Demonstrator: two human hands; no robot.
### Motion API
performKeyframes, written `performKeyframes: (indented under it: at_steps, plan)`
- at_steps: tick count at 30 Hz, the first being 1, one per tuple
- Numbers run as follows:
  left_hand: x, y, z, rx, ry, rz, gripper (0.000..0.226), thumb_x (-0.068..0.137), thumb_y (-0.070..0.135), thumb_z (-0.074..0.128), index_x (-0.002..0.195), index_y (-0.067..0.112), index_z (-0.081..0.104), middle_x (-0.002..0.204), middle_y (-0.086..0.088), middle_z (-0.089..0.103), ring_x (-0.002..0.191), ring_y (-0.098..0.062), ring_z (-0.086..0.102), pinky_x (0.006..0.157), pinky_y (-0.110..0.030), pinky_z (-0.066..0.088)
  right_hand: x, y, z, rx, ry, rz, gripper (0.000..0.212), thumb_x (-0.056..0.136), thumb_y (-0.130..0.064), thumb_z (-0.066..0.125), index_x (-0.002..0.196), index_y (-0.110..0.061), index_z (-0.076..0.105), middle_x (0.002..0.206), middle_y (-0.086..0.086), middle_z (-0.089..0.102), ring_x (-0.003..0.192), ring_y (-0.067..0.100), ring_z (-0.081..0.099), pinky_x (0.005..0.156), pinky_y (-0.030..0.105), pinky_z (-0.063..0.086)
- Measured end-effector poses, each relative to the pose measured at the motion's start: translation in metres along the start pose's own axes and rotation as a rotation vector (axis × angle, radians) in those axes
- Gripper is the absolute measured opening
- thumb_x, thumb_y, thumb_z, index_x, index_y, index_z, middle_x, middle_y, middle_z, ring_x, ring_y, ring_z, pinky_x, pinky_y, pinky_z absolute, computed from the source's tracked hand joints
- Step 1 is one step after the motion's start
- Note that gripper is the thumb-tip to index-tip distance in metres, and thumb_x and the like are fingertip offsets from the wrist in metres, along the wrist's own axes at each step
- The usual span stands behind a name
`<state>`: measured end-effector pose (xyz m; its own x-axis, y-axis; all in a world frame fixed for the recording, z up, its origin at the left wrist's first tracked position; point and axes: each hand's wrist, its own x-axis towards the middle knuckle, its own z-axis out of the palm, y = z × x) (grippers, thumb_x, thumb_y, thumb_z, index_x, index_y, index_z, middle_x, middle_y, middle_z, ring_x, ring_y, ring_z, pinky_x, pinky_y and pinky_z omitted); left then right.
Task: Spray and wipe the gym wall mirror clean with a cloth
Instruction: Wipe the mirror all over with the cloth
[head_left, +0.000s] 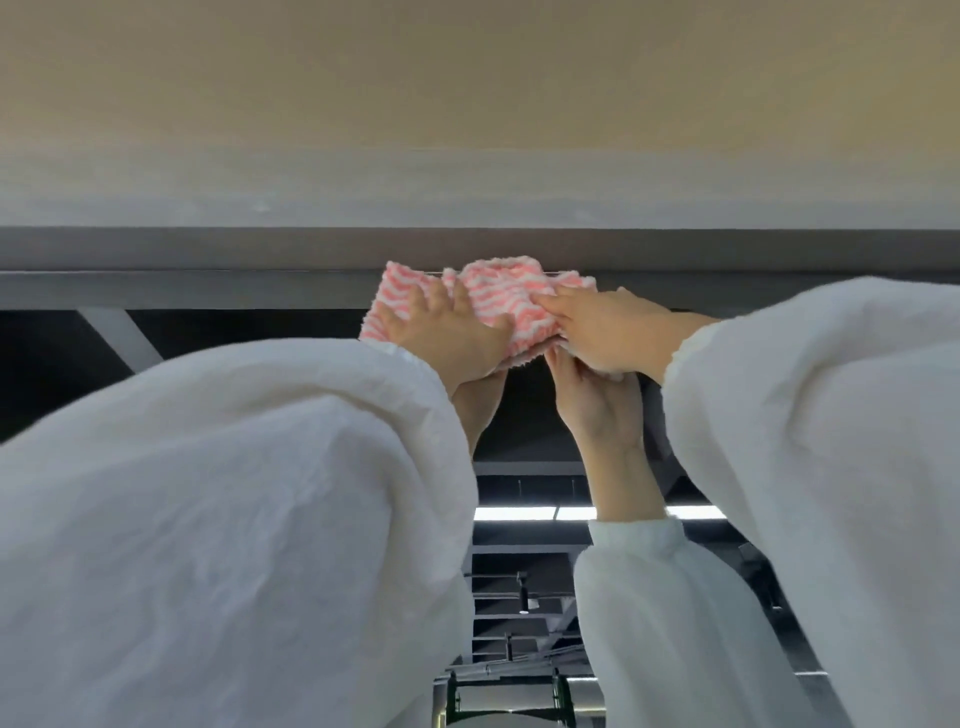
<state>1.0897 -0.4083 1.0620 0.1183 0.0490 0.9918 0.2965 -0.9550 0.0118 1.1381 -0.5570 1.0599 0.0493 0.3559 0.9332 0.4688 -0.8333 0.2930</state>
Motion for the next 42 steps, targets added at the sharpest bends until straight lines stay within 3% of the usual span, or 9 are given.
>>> performKeyframes:
  at_steps: [6, 11, 15, 19, 22, 26, 30, 33, 42]
  plan:
    - [-0.010, 0.078, 0.016, 0.003, -0.038, 0.132, 0.071, 0.097, 0.056, 0.016, 0.151, 0.017, -0.008, 0.159, -0.004, -0.010, 0.145, -0.029, -0.010, 0.114, -0.056, -0.003, -0.033, 0.072, 0.008, -0.024, -0.019, 0.048, 0.056, 0.103, -0.027, 0.034, 0.152, -0.032, 0.006, 0.159, -0.004, 0.014, 0.145, 0.022, 0.016, 0.115, 0.050, 0.007]
    - [-0.028, 0.145, 0.023, -0.003, -0.050, 0.206, 0.067, 0.099, 0.052, 0.017, 0.151, 0.018, -0.008, 0.159, -0.002, -0.010, 0.145, -0.026, -0.010, 0.113, -0.055, -0.004, -0.070, 0.119, 0.010, 0.003, -0.025, 0.161, 0.052, 0.103, -0.025, 0.031, 0.152, -0.024, 0.013, 0.154, 0.005, 0.027, 0.130, 0.026, 0.040, 0.105, 0.037, 0.033]
    - [-0.045, 0.176, 0.032, -0.006, -0.054, 0.316, 0.059, 0.099, 0.049, 0.017, 0.150, 0.033, -0.009, 0.159, 0.000, -0.006, 0.144, -0.036, -0.010, 0.107, -0.065, -0.007, -0.093, 0.131, 0.017, 0.073, 0.069, 0.172, 0.036, 0.101, -0.011, 0.032, 0.135, -0.010, 0.045, 0.126, 0.008, 0.053, 0.102, 0.020, 0.052, 0.087, 0.029, 0.042]
    - [-0.047, 0.177, 0.031, 0.016, -0.064, 0.333, 0.056, 0.098, 0.053, 0.018, 0.147, 0.043, -0.009, 0.159, -0.001, -0.006, 0.143, -0.039, -0.010, 0.104, -0.070, -0.009, -0.101, 0.134, 0.030, 0.232, 0.146, 0.231, 0.041, 0.098, -0.023, 0.032, 0.137, -0.015, 0.042, 0.138, 0.007, 0.044, 0.117, 0.025, 0.044, 0.098, 0.040, 0.040]
    - [-0.049, 0.166, 0.027, 0.051, -0.092, 0.308, 0.057, 0.099, 0.049, 0.018, 0.150, 0.035, -0.002, 0.159, 0.002, -0.006, 0.144, -0.035, -0.011, 0.106, -0.070, -0.008, -0.104, 0.130, 0.036, 0.292, 0.146, 0.274, 0.037, 0.095, -0.027, 0.035, 0.128, -0.014, 0.046, 0.132, 0.007, 0.046, 0.115, 0.026, 0.042, 0.094, 0.040, 0.040]
    - [-0.053, 0.144, 0.023, 0.066, -0.109, 0.285, 0.059, 0.099, 0.047, 0.017, 0.151, 0.026, -0.002, 0.159, 0.003, -0.008, 0.145, -0.029, -0.012, 0.110, -0.063, -0.006, -0.107, 0.107, 0.038, 0.304, 0.150, 0.258, 0.044, 0.093, -0.036, 0.032, 0.133, -0.021, 0.041, 0.143, 0.007, 0.037, 0.129, 0.029, 0.033, 0.106, 0.047, 0.032]
    - [-0.057, 0.112, 0.017, 0.062, -0.119, 0.255, 0.061, 0.100, 0.047, 0.017, 0.151, 0.024, -0.005, 0.159, 0.003, -0.010, 0.145, -0.026, -0.013, 0.113, -0.058, -0.007, -0.101, 0.073, 0.037, 0.251, 0.046, 0.226, 0.055, 0.099, -0.045, 0.022, 0.151, -0.034, 0.011, 0.160, 0.001, 0.003, 0.146, 0.029, 0.002, 0.118, 0.048, 0.009]
    - [-0.062, 0.073, 0.010, 0.064, -0.118, 0.239, 0.060, 0.100, 0.046, 0.015, 0.151, 0.023, -0.006, 0.159, 0.003, -0.010, 0.145, -0.025, -0.013, 0.113, -0.056, -0.008, -0.094, 0.037, 0.036, 0.241, -0.012, 0.233, 0.055, 0.100, -0.049, 0.018, 0.150, -0.040, -0.004, 0.159, -0.002, -0.015, 0.145, 0.024, -0.014, 0.118, 0.046, -0.001]
    - [-0.086, -0.067, -0.012, 0.104, -0.133, 0.128, 0.054, 0.102, 0.037, 0.011, 0.151, 0.024, -0.007, 0.159, 0.004, -0.010, 0.145, -0.021, -0.012, 0.115, -0.055, -0.005, -0.075, -0.108, 0.026, 0.268, -0.076, 0.148, 0.055, 0.101, -0.048, 0.017, 0.150, -0.038, -0.007, 0.158, -0.001, -0.020, 0.144, 0.024, -0.019, 0.118, 0.042, -0.007]
